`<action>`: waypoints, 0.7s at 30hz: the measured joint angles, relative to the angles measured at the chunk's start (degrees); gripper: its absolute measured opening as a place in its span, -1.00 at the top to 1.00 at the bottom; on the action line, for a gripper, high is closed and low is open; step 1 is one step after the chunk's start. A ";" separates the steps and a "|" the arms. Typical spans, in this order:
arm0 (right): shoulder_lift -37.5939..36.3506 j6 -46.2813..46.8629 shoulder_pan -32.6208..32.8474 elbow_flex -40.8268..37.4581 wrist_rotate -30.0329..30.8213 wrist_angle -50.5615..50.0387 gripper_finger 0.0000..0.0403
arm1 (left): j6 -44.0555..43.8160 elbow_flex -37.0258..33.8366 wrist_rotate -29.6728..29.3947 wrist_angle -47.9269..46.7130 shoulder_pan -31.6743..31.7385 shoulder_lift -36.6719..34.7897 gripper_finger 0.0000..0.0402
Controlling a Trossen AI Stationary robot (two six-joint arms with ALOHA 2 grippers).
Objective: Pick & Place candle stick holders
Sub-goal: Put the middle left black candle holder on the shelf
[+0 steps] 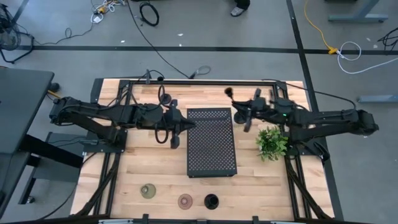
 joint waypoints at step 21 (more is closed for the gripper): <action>7.35 -0.28 -2.40 -10.87 -7.46 32.49 1.00 | 1.46 0.00 -2.46 2.08 -0.06 0.00 0.83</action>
